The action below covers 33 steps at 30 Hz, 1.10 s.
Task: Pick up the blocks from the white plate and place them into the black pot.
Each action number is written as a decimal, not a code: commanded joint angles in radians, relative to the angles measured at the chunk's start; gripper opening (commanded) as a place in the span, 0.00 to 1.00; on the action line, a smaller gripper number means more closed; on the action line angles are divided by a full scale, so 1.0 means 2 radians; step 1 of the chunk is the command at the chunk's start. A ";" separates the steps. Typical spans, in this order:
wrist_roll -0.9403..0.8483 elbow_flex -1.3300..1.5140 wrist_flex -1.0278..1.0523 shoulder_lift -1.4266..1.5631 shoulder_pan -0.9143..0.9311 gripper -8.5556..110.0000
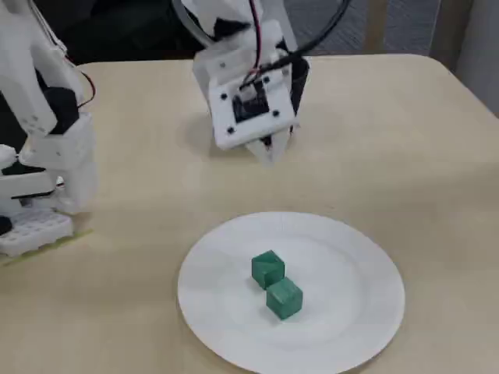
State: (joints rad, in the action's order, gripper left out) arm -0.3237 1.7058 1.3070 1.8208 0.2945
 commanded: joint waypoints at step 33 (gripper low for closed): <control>-0.272 -0.371 0.169 -0.338 0.120 0.06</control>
State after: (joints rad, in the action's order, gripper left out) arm -0.8636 1.0002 1.6306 1.1259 0.5522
